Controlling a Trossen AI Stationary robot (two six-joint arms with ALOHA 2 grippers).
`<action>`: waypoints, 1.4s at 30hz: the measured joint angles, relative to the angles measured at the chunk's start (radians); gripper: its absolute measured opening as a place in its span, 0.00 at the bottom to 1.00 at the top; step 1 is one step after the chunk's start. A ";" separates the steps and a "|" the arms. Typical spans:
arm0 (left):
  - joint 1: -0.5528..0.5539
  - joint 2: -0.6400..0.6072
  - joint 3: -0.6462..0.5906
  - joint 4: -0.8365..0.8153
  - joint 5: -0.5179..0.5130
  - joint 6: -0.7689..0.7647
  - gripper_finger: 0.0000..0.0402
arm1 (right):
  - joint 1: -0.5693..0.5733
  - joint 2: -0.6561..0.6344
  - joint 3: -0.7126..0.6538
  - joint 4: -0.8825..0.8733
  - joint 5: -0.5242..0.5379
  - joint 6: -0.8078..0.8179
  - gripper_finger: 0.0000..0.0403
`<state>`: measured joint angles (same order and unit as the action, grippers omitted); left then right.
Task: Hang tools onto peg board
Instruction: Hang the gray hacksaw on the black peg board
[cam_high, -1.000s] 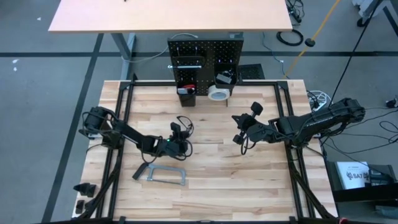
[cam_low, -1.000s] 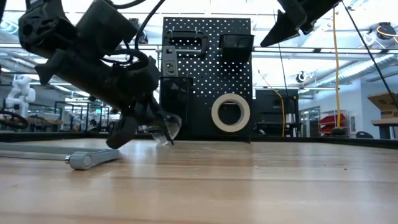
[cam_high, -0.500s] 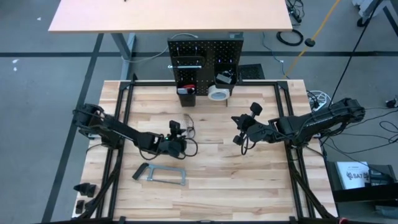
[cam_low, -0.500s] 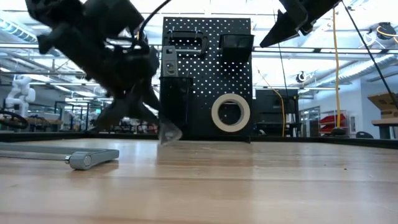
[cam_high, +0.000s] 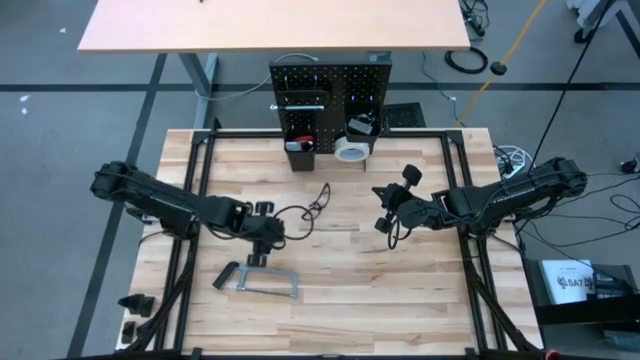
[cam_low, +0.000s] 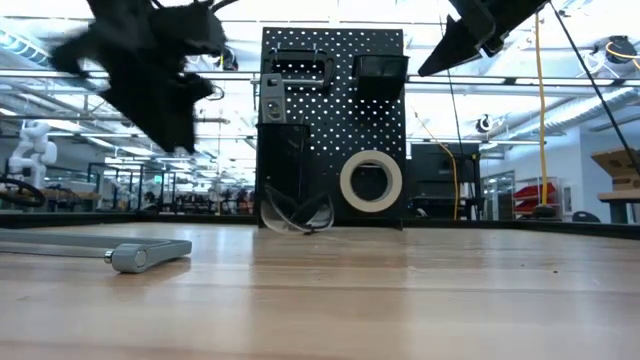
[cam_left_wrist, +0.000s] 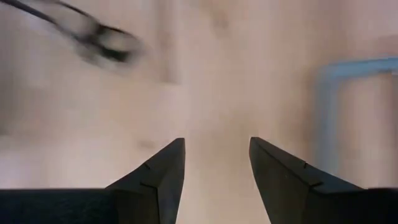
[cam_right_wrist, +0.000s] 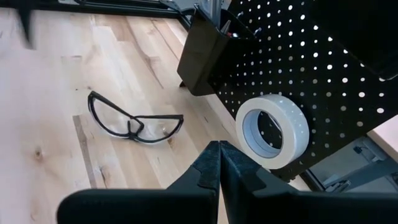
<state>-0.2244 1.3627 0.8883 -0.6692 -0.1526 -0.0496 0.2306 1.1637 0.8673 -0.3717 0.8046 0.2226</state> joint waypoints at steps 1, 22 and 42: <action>-0.001 -0.012 0.000 -0.017 0.069 -0.040 0.46 | 0.000 0.000 0.000 0.000 0.000 0.000 0.00; -0.299 -0.050 -0.200 -0.140 0.208 -0.564 0.46 | 0.000 0.000 0.000 0.000 -0.025 -0.002 0.00; -0.386 -0.229 -0.321 -0.144 0.199 -1.408 0.46 | 0.000 0.000 0.000 0.001 -0.025 0.001 0.00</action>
<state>-0.6102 1.1338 0.5674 -0.8133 0.0466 -1.4572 0.2306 1.1641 0.8673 -0.3706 0.7793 0.2238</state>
